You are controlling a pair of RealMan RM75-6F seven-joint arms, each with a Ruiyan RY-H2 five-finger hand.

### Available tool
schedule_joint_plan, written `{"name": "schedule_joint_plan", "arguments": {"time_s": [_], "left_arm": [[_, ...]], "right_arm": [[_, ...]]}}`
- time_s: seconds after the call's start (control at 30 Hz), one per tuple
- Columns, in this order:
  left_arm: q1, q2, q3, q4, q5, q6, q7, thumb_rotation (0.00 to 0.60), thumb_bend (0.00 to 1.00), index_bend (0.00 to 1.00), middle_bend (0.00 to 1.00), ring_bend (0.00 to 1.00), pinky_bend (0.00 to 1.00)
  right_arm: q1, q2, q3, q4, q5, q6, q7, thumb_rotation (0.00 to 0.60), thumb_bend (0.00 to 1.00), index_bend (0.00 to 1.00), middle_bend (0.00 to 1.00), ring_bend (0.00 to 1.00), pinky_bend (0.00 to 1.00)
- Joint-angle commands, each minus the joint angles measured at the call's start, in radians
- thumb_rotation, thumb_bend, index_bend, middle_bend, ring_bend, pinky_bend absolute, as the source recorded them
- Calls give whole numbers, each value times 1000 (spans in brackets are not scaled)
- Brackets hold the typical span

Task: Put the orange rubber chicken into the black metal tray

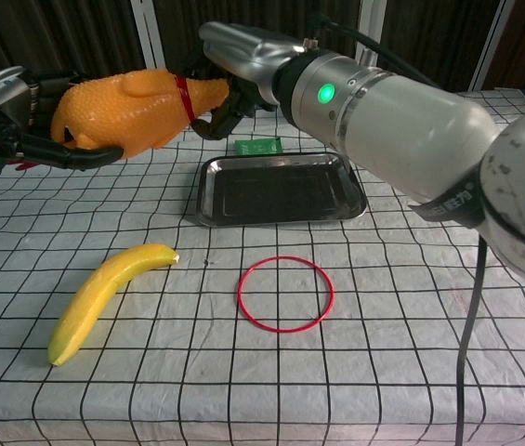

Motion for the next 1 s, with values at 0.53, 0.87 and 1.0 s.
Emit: {"name": "schedule_joint_plan", "arguments": {"time_s": [0.53,0.87,1.0], "left_arm": [[17,-50,27,38,50,68,135,600,538,555,755,659,876],[18,-18,36,15,41,39,155,600,275,0,0,0,215],[18,-17,31,6,39,38,157,600,257,0,0,0,188]], "right_arm": [[2,24,-9,-25,22,20,-10,600,467,914,728,783,867],[1,40,-16,-31,31,25,-18,600,467,914,728,783,868],[3,40,-21,-29,30,29,-22,600,467,914,728,784,867]]}}
